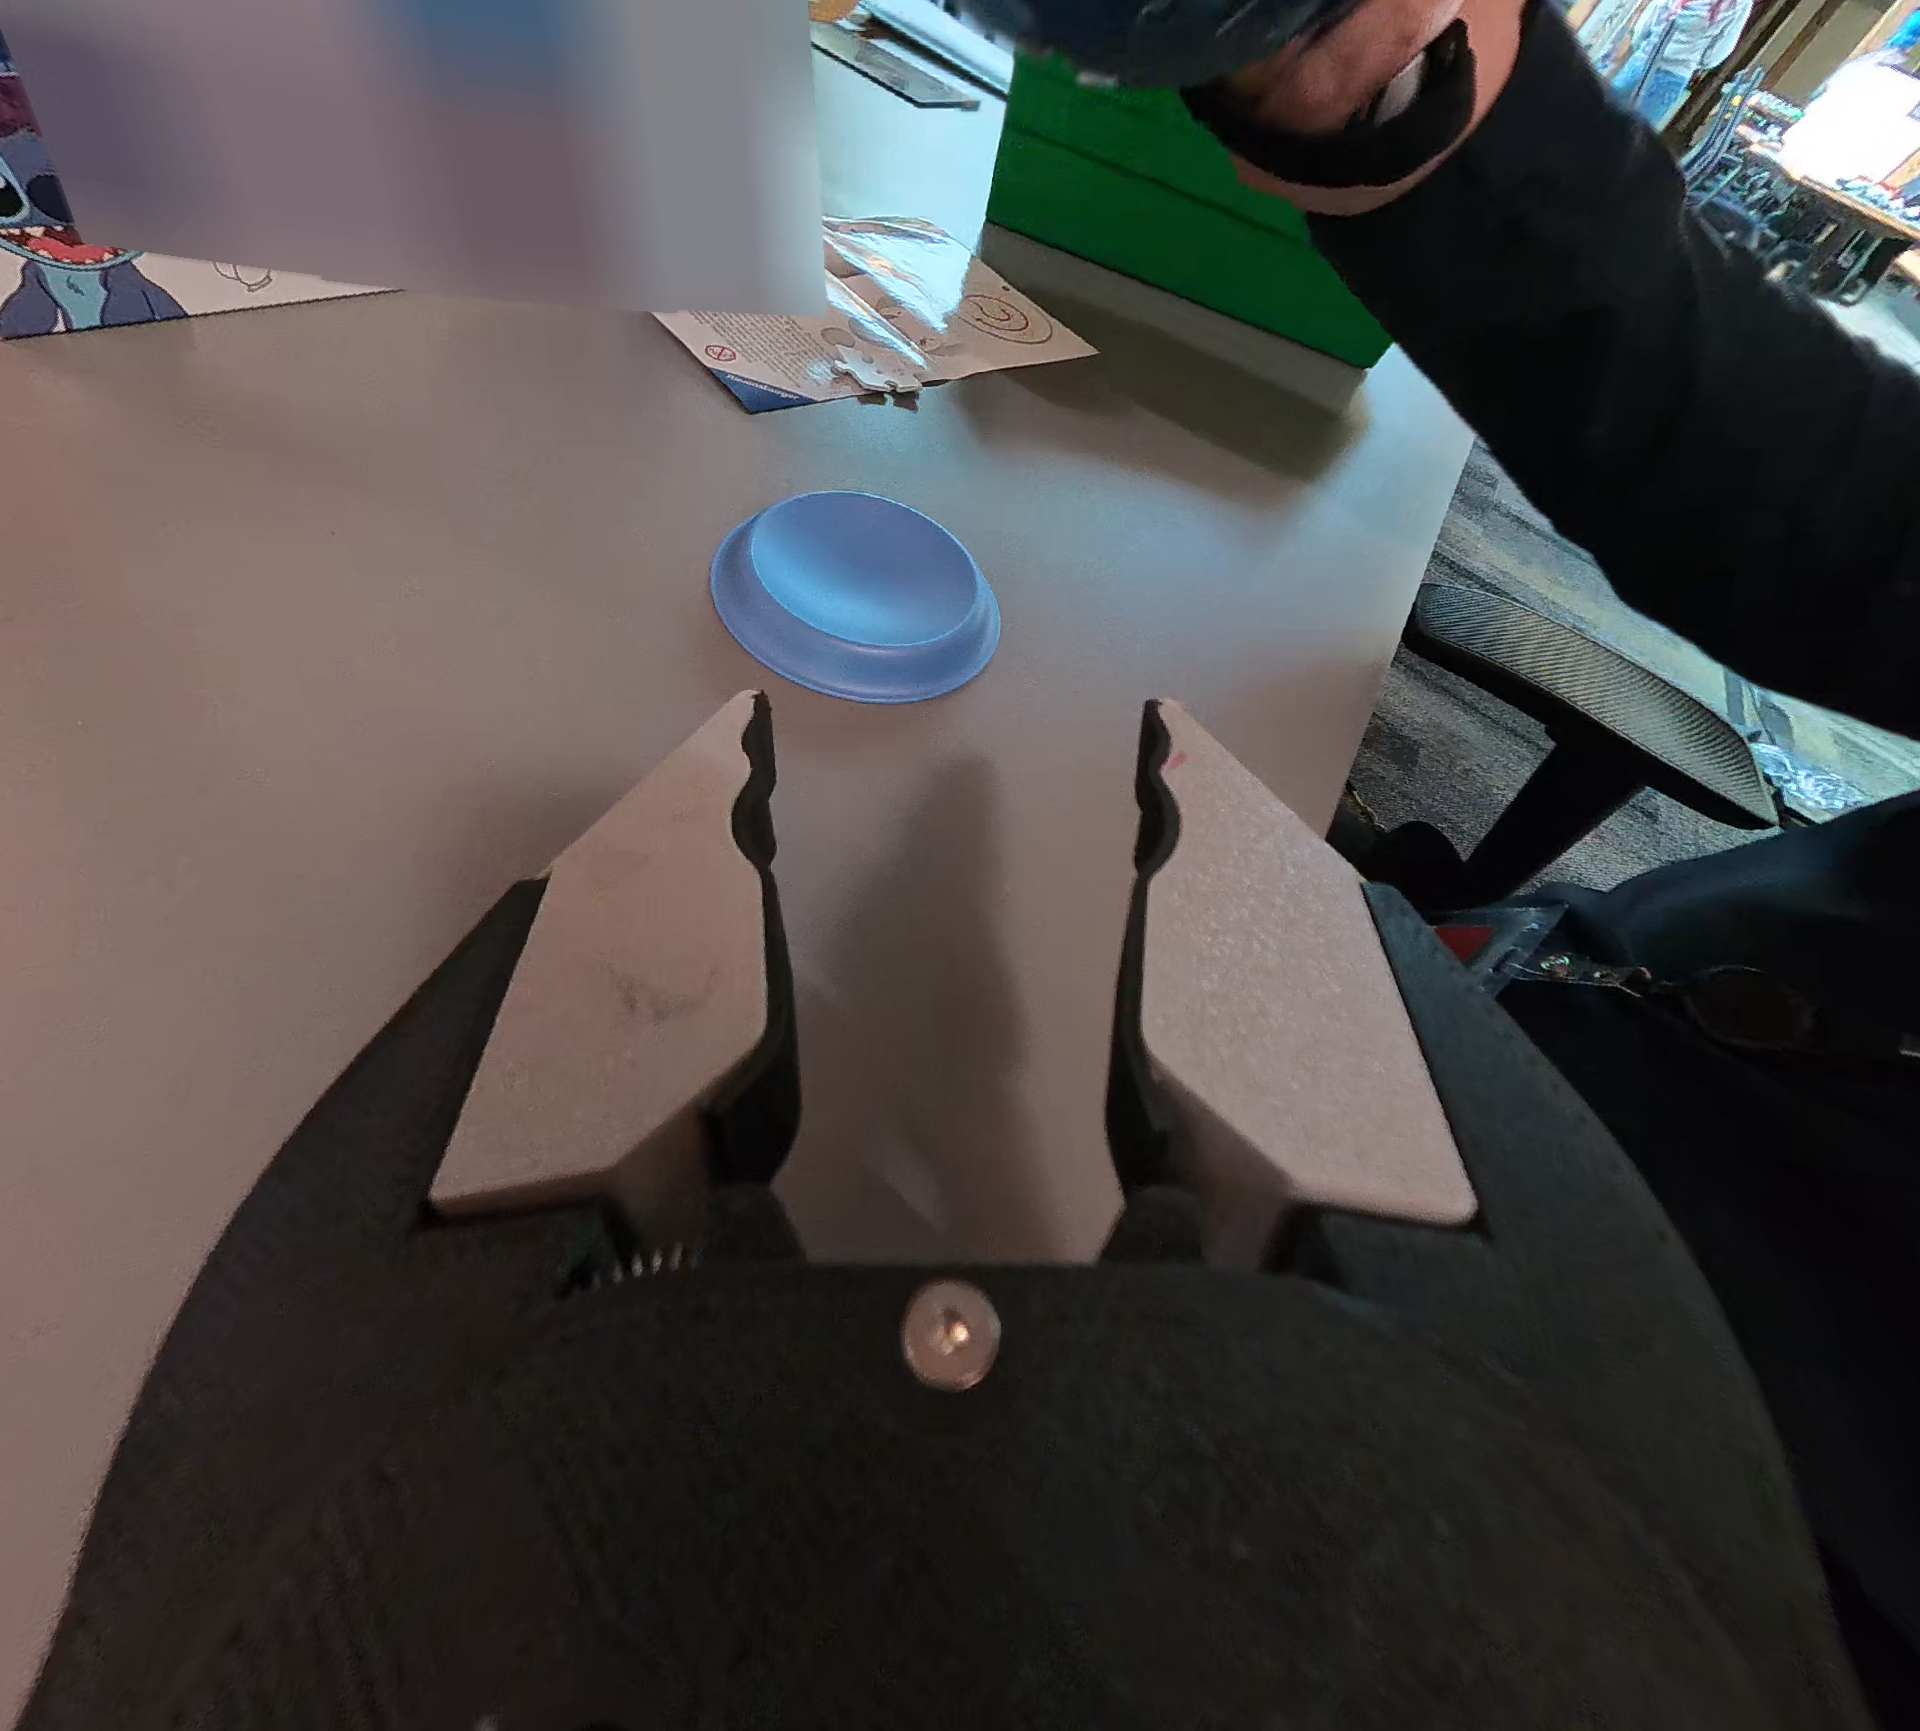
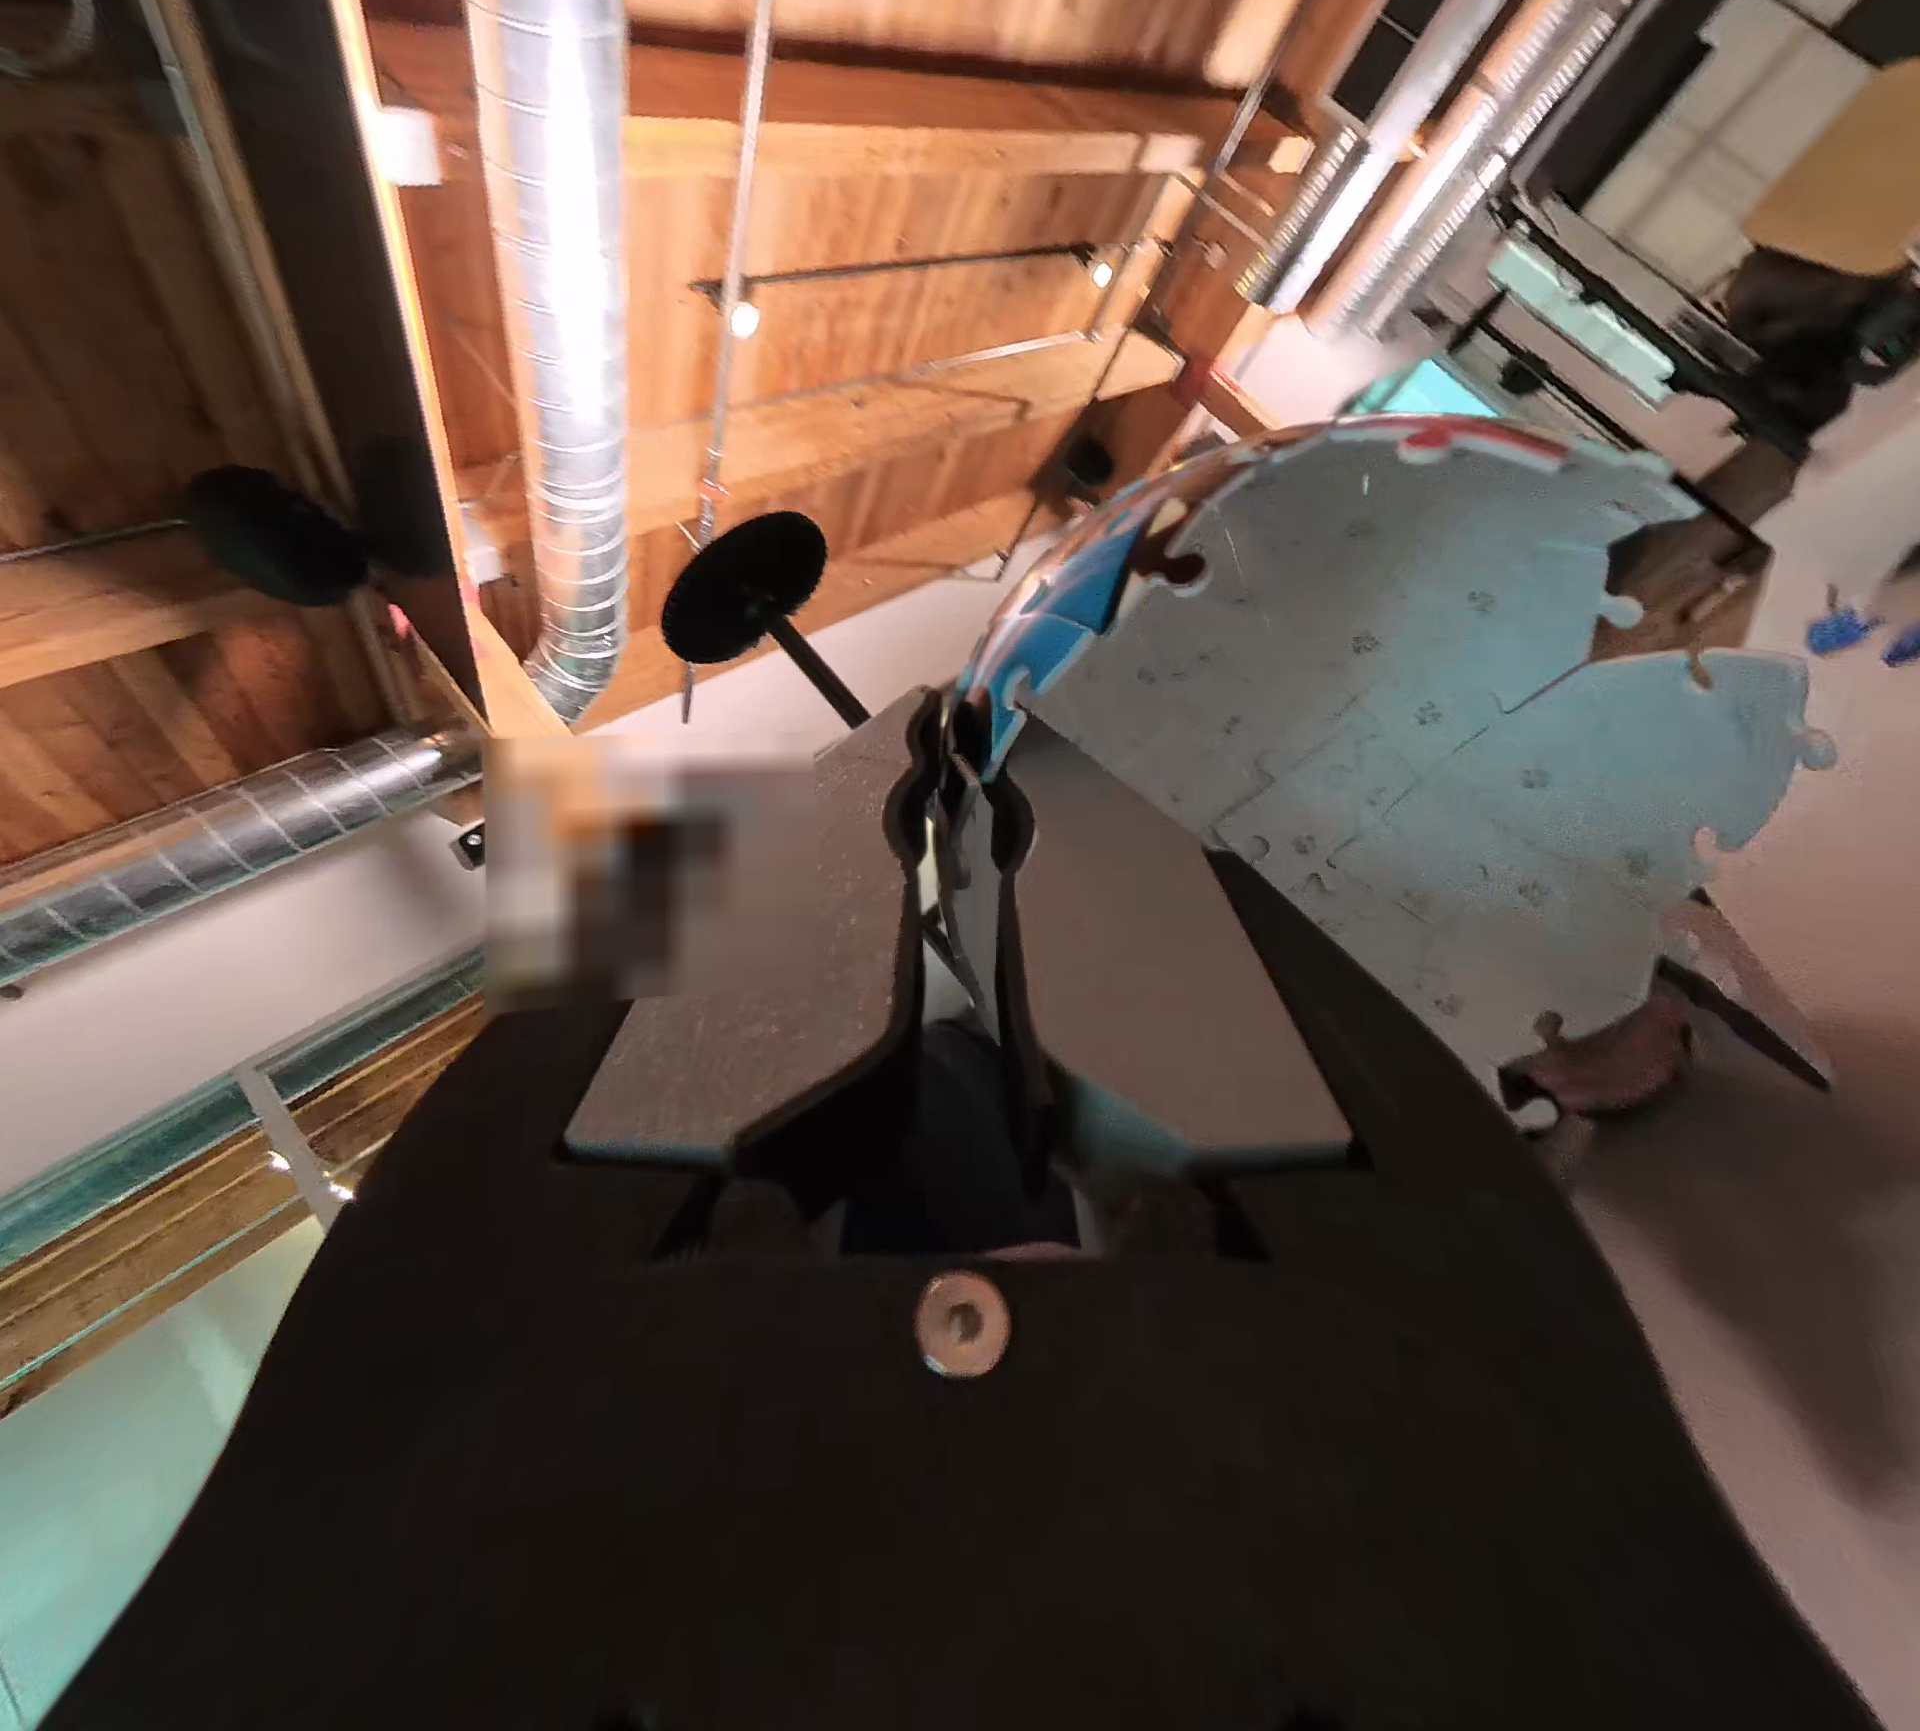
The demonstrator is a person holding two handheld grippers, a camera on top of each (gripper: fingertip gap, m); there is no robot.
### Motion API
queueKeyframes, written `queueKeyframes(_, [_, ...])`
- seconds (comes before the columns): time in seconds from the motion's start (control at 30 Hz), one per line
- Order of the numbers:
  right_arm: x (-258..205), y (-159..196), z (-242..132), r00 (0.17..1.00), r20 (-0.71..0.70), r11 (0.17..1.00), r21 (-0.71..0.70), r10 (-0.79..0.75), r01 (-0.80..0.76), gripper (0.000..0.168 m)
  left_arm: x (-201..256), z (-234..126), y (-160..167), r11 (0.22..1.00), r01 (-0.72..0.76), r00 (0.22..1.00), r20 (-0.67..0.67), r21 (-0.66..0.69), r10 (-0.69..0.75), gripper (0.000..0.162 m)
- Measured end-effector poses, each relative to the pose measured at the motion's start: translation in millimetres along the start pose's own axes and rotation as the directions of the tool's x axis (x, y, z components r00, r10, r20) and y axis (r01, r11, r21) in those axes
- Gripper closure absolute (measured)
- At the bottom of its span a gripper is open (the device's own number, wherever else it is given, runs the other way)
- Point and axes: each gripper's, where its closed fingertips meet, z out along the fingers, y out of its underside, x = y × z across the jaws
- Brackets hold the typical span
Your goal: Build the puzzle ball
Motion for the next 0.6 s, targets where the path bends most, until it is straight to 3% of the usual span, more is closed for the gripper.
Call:
queueKeyframes(0.03, [-6, -3, -4, 0.999, 0.03, 0.999, 0.031, -0.015, 0.014, 0.166, 0, 0, 0, 1.0, 0.003, 1.0, -0.001, 0.0, -0.003, 0.094])
queueKeyframes(0.3, [-27, -17, -46, 0.975, 0.185, 0.946, 0.318, -0.121, 0.057, 0.166, -1, 0, 0, 1.0, 0.011, 1.0, 0.0, -0.001, -0.011, 0.094])
queueKeyframes(0.6, [-14, -24, -87, 0.97, 0.209, 0.845, 0.534, -0.128, -0.004, 0.166, 0, 3, 4, 0.999, 0.021, 1.0, 0.009, -0.026, -0.021, 0.095])
